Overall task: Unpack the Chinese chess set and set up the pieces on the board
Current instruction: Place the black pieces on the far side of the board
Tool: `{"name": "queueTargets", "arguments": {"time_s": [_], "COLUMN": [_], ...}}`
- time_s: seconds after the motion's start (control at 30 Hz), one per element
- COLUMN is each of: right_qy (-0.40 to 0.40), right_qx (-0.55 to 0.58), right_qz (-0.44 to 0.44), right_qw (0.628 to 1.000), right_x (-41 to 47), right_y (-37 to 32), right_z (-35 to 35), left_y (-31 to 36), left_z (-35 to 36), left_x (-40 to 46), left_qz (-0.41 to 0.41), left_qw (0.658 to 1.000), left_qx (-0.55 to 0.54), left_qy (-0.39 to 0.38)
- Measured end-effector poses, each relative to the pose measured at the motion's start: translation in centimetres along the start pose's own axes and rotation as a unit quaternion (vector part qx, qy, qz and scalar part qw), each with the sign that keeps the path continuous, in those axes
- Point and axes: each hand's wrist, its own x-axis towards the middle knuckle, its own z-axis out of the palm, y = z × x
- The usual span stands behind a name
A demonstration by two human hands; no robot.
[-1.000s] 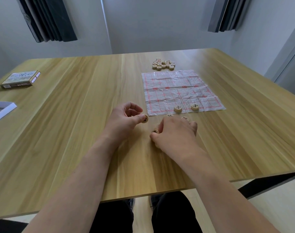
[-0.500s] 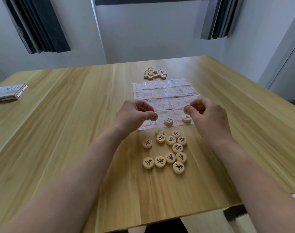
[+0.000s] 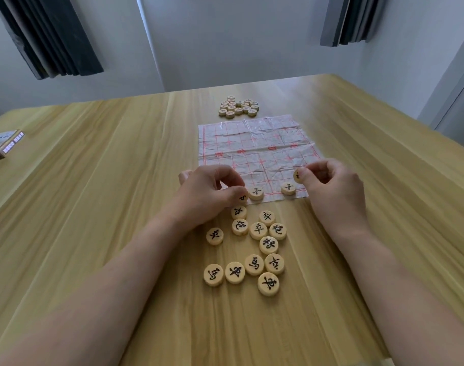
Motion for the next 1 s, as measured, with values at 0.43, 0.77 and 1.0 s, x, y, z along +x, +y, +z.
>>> {"name": "queueTargets", "arguments": {"time_s": [0.43,0.77,1.0], "right_qy": [-0.003,0.062,0.051], "right_qx": [-0.020,-0.100,-0.152], "right_qz": [-0.004,0.037,0.032], "right_qw": [1.000,0.992,0.987], "right_x": [0.1,0.6,0.6], "right_y": [0.5,1.2,1.0], "right_z": [0.2,0.2,0.3], "left_y": [-0.4,-0.3,-0.4], "left_z": [0.3,0.5,0.5], "left_x": [-0.1,-0.4,-0.4], "left_qz": [0.015,0.004,-0.005], "left_qw": [0.995,0.992,0.993], "left_qx": [0.072,0.095,0.078], "left_qy": [0.074,0.077,0.090]}}
